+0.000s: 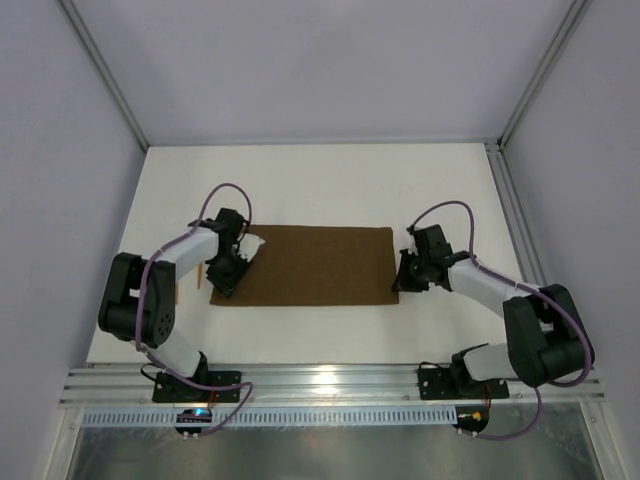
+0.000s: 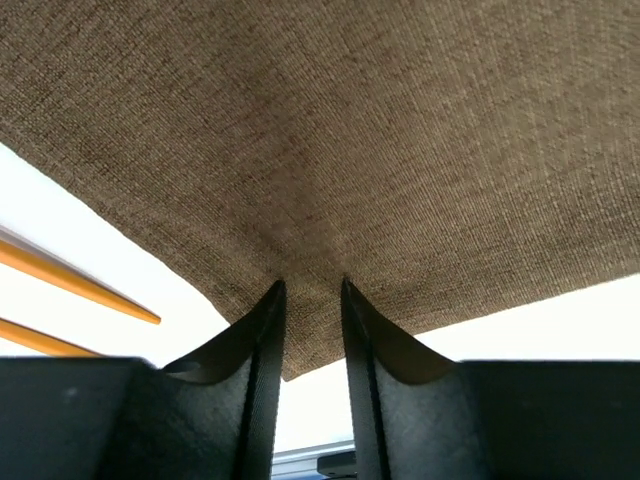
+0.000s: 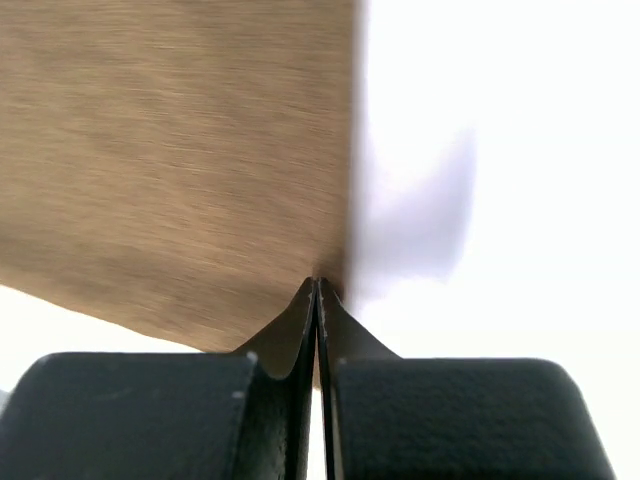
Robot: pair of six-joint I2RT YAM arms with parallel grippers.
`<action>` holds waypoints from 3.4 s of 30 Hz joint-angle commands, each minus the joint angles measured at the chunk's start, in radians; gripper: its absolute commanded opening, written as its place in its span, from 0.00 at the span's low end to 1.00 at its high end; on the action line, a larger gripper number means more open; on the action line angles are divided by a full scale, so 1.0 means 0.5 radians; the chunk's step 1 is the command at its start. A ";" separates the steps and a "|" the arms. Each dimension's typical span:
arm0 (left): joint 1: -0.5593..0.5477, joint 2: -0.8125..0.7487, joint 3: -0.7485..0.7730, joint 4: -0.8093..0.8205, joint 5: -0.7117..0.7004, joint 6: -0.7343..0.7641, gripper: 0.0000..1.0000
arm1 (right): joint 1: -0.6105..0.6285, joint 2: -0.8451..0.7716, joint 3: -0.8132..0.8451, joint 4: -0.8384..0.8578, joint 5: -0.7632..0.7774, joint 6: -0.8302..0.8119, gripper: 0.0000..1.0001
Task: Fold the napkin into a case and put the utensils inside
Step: Fold and flatten the napkin at the center of the board, then pick up the rectangle-folded napkin from the center of the board.
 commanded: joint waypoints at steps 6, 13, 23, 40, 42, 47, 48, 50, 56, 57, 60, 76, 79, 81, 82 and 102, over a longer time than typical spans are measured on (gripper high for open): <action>0.018 -0.439 0.094 -0.153 0.301 0.054 0.41 | 0.457 -0.162 0.468 -0.284 0.397 -0.056 0.03; 0.051 -0.287 -0.106 -0.018 0.059 -0.001 0.35 | 0.915 0.402 0.658 0.682 -0.222 0.269 0.03; 0.058 -0.050 -0.164 0.188 -0.107 -0.019 0.34 | 0.971 1.008 0.782 0.680 -0.337 0.361 0.03; 0.058 0.024 -0.228 0.249 -0.138 0.008 0.32 | 0.422 0.173 -0.111 0.218 -0.002 0.310 0.03; 0.058 0.021 -0.231 0.252 -0.135 0.011 0.32 | 0.391 0.041 -0.139 0.134 0.071 0.303 0.03; 0.058 0.005 -0.238 0.258 -0.129 0.017 0.32 | 0.253 -0.213 -0.206 -0.096 0.213 0.270 0.03; 0.058 0.002 -0.241 0.261 -0.129 0.017 0.32 | 0.220 -0.286 -0.216 -0.117 0.222 0.257 0.03; 0.058 -0.007 -0.238 0.261 -0.120 0.024 0.32 | 0.121 -0.345 -0.222 -0.188 0.249 0.227 0.03; 0.058 -0.160 -0.167 0.179 0.266 0.024 0.37 | 0.041 -0.526 -0.078 -0.283 0.213 0.159 0.13; 0.058 -0.206 -0.143 0.118 0.322 0.021 0.38 | 0.041 -0.578 -0.041 -0.301 0.234 0.159 0.20; 0.058 -0.414 -0.057 0.047 0.338 0.024 0.45 | 0.041 -0.790 0.103 -0.406 0.430 0.104 0.42; 0.156 -0.477 -0.096 0.034 0.031 -0.056 0.50 | 0.041 -0.527 -0.344 -0.066 0.164 0.444 0.56; 0.156 -0.415 -0.124 0.089 0.022 -0.065 0.50 | 0.032 -0.444 -0.433 0.078 0.096 0.539 0.56; 0.156 -0.409 -0.136 0.111 0.016 -0.056 0.50 | 0.029 -0.441 -0.473 0.119 0.111 0.579 0.56; 0.156 -0.415 -0.145 0.114 0.012 -0.053 0.50 | 0.026 -0.450 -0.504 0.125 0.121 0.585 0.55; 0.168 -0.341 -0.072 0.163 -0.061 -0.022 0.50 | 0.008 -0.474 -0.247 0.021 0.185 0.451 0.03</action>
